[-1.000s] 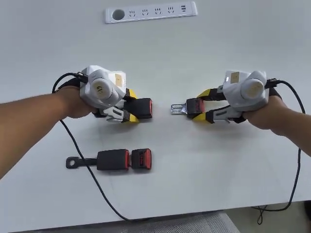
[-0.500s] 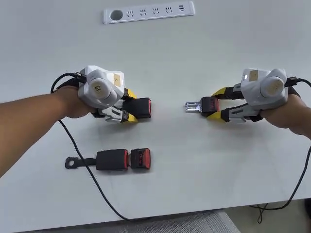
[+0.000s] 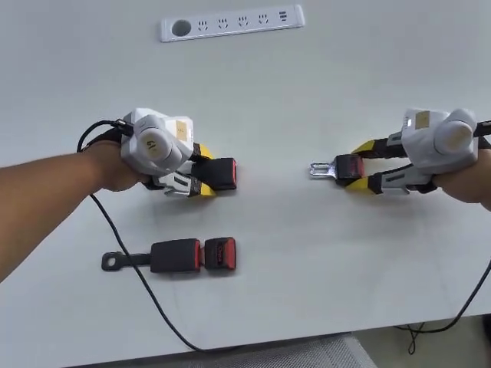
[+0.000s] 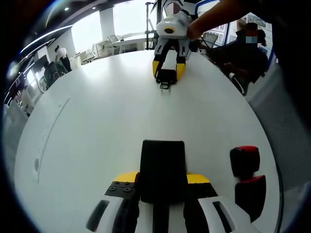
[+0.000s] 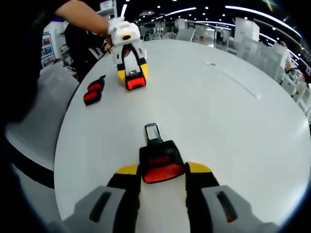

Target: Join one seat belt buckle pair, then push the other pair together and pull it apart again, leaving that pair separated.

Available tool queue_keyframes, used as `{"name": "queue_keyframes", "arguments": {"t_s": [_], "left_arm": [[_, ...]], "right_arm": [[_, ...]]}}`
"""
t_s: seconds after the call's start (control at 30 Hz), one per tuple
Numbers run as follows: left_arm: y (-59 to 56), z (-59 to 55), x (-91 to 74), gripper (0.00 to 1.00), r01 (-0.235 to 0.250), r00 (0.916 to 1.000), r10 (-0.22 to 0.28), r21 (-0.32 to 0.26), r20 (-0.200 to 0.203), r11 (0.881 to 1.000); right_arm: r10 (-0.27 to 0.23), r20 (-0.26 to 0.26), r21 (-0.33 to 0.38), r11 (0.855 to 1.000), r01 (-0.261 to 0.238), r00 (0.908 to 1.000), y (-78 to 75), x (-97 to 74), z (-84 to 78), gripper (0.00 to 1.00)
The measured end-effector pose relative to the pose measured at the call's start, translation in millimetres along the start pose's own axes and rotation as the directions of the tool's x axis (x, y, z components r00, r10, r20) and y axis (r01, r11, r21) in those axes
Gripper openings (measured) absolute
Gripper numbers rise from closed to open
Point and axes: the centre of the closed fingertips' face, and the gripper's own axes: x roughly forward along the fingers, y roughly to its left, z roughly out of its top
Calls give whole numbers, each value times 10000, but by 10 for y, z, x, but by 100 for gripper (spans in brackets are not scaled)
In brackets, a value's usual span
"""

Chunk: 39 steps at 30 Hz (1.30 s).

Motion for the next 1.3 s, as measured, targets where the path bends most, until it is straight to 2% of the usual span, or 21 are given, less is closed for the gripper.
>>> {"name": "queue_keyframes", "arguments": {"t_s": [0.23,0.47,0.57,0.63,0.7,0.73,0.77,0.8,0.87,0.93,0.97,1.0,1.03,1.07,1.1,1.13,1.17,1.2,1.23,1.27,1.3], "left_arm": [[3,0,3,35,-8,9999,7,-42,-104,10000],[16,3,13,36,1,9997,-3,-64,-229,10000],[23,3,23,36,31,9991,-39,-183,-419,9998],[-29,-11,24,41,307,9966,-278,366,-780,9989],[-61,4,27,47,414,9959,-406,75,-806,9991],[-103,23,10,52,643,9943,-668,-320,-832,9974],[-91,43,-12,57,565,9950,-592,-351,-805,9978],[-48,127,-37,63,251,9989,-269,-458,-397,9986],[2,181,-86,67,-71,9999,61,-1137,-95,9935],[79,206,-152,73,-581,9981,602,-1523,92,9866],[137,201,-190,77,-1023,9943,1062,-1723,134,9797],[177,182,-228,84,-1332,9907,1359,-1614,53,9778],[223,173,-268,88,-1725,9843,1762,-1771,52,9690],[265,196,-328,90,-2131,9734,2272,-2440,308,9461],[274,238,-367,89,-2204,9655,2516,-3042,669,9268],[291,266,-436,89,-2345,9516,2908,-3756,1000,8966],[306,256,-483,90,-2523,9415,3199,-4071,1064,8778],[321,232,-529,91,-2770,9306,3510,-4265,1042,8610],[314,201,-590,92,-2988,9187,3816,-4529,1016,8400],[307,185,-632,94,-3116,9094,4026,-4705,1043,8256],[291,165,-689,96,-3277,8956,4310,-4923,1100,8064]], "right_arm": [[66,-76,-60,10000,-66,9999,-54,-34,-52,36],[191,-138,-90,9998,-192,9997,-76,-28,-38,36],[134,-420,-703,9974,-163,9990,-78,-22,-51,36],[-22,-468,-1087,9941,-29,9989,-89,-17,-54,37],[-205,-310,-903,9958,176,9993,-95,-21,13,43],[-463,31,-686,9966,464,9989,-139,-39,89,49],[-615,287,-351,9974,625,9977,-163,-50,143,54],[-815,619,92,9967,811,9947,-191,-73,207,59],[-1215,869,617,9913,1164,9888,-250,-98,254,70],[-1691,970,1036,9818,1590,9808,-295,-127,278,79],[-2005,903,1364,9728,1873,9755,-309,-142,271,80],[-2258,744,1670,9631,2111,9713,-319,-150,247,81],[-2430,757,1846,9565,2259,9671,-317,-151,250,82],[-2770,1112,1862,9492,2538,9544,-310,-155,308,83],[-2986,1242,1821,9443,2741,9463,-301,-159,333,83],[-3270,1206,1990,9330,2999,9373,-280,-160,339,84],[-3388,1140,2210,9251,3086,9339,-255,-149,343,85],[-3563,1267,2415,9163,3196,9257,-218,-142,384,87],[-3678,1365,2491,9114,3275,9198,-197,-139,419,89],[-3738,1433,2572,9082,3302,9164,-162,-135,449,90],[-3850,1461,2700,9017,3377,9113,-111,-126,482,90]]}}
